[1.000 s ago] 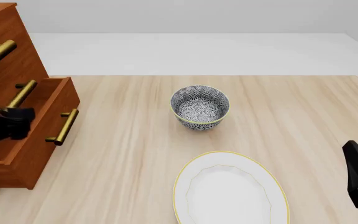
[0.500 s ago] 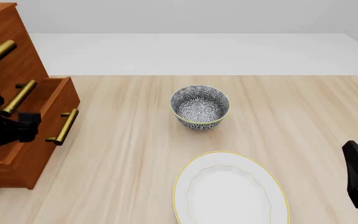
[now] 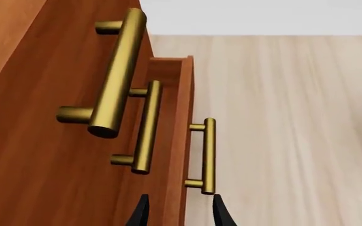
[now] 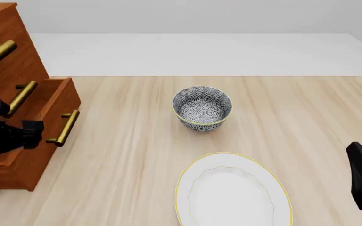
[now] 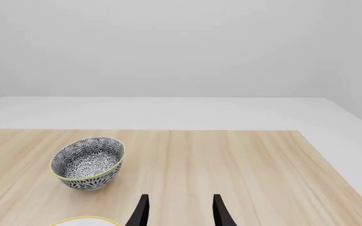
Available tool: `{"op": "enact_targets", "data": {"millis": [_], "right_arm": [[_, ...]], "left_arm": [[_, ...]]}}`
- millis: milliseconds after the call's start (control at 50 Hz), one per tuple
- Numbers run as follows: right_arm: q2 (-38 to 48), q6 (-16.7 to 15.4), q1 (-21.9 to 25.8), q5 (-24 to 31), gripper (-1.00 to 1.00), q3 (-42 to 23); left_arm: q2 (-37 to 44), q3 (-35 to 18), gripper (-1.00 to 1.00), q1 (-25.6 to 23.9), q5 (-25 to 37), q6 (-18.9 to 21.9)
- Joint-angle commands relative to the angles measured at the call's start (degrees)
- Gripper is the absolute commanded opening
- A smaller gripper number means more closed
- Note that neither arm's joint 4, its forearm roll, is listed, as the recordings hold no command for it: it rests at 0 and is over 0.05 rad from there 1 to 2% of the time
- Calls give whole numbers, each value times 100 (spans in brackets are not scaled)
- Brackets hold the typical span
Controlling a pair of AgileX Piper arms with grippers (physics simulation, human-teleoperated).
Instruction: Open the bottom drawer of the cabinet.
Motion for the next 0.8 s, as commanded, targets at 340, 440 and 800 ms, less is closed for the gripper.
{"op": "enact_targets", "data": {"millis": [340,440,800], "right_arm": [[-8,0,-1,36,100,-27],[6,1,-1,-2,100,-3],[-9,1,-2,24,100,-17]], "left_arm": [[418,41,100,136,-303,102],[504,36,100,163,-357,115],[907,44,100,171,-639,146]]}}
